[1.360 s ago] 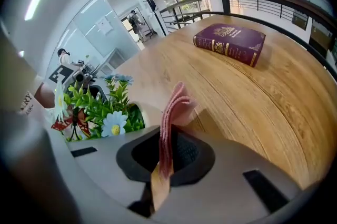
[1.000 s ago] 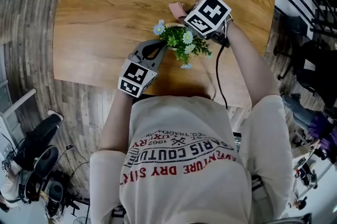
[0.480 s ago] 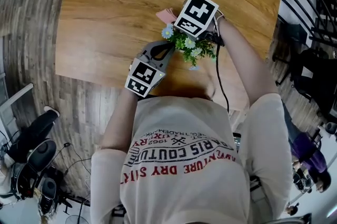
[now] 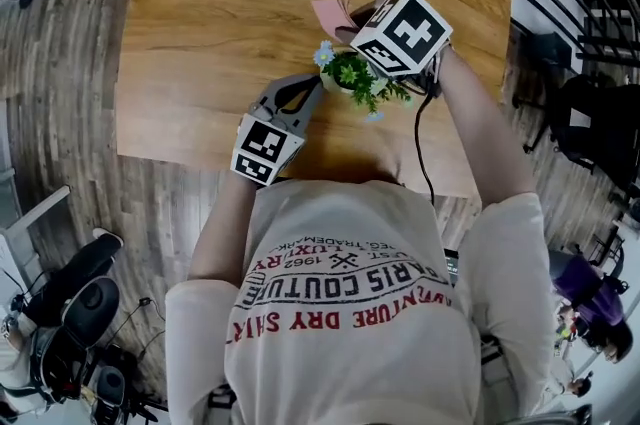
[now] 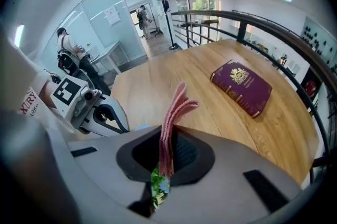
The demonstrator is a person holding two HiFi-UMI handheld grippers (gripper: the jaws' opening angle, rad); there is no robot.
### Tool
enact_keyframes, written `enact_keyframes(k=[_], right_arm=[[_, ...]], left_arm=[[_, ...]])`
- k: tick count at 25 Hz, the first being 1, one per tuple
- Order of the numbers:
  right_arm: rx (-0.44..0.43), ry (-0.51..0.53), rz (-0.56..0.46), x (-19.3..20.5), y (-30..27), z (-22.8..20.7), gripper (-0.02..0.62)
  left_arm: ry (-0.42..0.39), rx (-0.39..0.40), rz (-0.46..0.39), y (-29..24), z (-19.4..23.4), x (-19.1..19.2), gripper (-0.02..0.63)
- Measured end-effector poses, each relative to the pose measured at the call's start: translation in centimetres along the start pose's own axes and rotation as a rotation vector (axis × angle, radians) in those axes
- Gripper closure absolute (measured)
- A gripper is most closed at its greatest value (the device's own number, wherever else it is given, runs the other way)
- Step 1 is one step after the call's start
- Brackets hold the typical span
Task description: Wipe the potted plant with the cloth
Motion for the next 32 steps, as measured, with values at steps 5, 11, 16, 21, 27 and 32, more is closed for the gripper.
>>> enact_keyframes(k=[5,11,16,21,27,32], right_arm=[[0.118,-0.066,-0.09,-1.5,2.0,3.1,0.56],[0.227,-0.147,-0.14,-3.6,1.0,8.2,0.56],[0.365,-0.274,-0.124,-3.3,-1.7,11.5,0.56],[0.446,-0.431,-0.129,-1.5,-4.6,14.0,0.56],[0.552,-0.605,-0.105,2.6,-7.7,14.2,0.56],[0.587,-0.789,-0.1,5.2,-9.0,12.9,0.56]], left_arm=[[-0.078,-0.044,-0.044,4.2,1.1,-1.6,0.591],[-0.148,-0.072,-0.05,9.5,2.5,-1.7,0.591],[-0.139,-0.09,-0.05,13.5,3.6,-0.6,0.591],[-0.099,-0.109,-0.039,16.0,4.7,0.8,0.591],[-0.059,-0.093,-0.007,16.9,5.2,2.7,0.591],[-0.046,-0.06,0.025,16.1,5.2,3.9,0.591]])
Point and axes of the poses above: the fingertips, and each gripper's own axes: y backward along the fingers, z to its left, x out of its underside, the point moved 8 cm from there along y, backward along the fingers, and after that the axes turned 13 degrees about x, right-handed, at the moved point
